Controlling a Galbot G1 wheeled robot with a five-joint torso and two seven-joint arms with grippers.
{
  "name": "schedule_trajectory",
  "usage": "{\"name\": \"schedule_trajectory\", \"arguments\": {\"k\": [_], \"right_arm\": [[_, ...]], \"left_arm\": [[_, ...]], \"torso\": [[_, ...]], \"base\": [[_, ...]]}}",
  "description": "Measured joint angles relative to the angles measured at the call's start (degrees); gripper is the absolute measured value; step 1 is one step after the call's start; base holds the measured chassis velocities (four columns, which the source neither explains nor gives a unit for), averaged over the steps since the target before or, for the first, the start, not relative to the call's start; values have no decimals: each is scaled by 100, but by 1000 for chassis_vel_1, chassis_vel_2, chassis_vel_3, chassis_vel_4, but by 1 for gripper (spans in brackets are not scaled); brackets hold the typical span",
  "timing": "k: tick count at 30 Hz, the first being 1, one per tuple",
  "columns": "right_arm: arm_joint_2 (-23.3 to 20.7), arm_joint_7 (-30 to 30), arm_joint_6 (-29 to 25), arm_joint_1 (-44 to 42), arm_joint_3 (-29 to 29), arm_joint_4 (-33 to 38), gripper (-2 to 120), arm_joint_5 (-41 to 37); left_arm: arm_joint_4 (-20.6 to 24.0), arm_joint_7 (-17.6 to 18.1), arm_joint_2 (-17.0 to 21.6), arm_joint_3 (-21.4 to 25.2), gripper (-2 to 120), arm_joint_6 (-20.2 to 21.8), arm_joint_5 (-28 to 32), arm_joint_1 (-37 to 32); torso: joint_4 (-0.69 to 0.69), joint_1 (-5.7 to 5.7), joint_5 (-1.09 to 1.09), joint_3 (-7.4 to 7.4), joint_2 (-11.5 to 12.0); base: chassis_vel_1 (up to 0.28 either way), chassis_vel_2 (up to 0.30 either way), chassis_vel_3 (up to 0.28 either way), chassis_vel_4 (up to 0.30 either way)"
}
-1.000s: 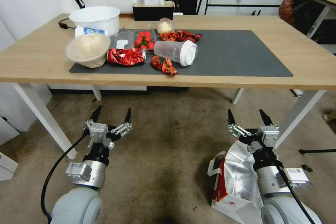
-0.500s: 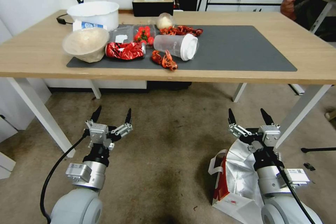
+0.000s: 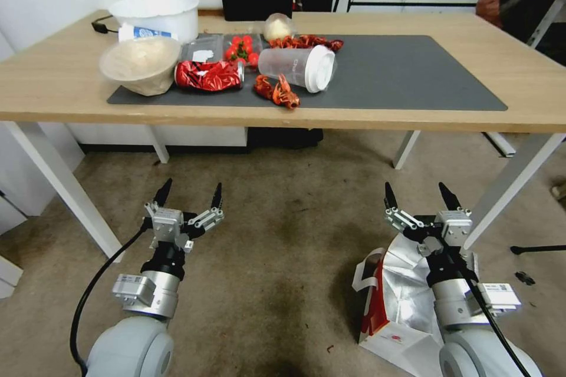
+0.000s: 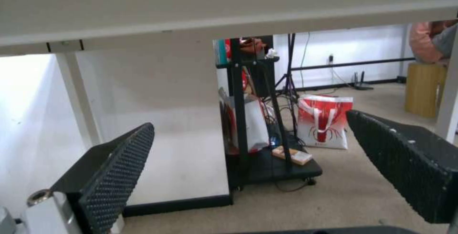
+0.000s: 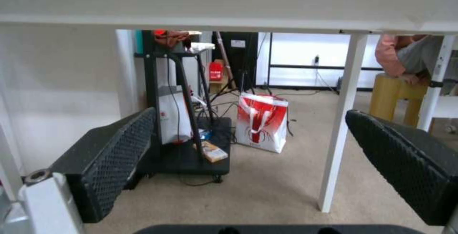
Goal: Pick up the food delivery bag from the floor and place it on the table.
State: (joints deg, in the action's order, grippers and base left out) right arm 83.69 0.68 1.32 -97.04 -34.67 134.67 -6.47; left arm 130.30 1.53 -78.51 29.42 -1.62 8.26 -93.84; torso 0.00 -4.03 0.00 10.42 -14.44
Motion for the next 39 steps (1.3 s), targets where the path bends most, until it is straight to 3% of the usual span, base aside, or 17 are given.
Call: {"name": "schedule_trajectory", "arguments": {"k": [39], "right_arm": [[7, -35, -58, -73, 1, 129, 100, -118]], "left_arm": [[95, -35, 11, 19, 100, -59, -22, -89]], "torso": [[0, 175, 0, -685, 860]], "base": [[0, 0, 0, 0]]}}
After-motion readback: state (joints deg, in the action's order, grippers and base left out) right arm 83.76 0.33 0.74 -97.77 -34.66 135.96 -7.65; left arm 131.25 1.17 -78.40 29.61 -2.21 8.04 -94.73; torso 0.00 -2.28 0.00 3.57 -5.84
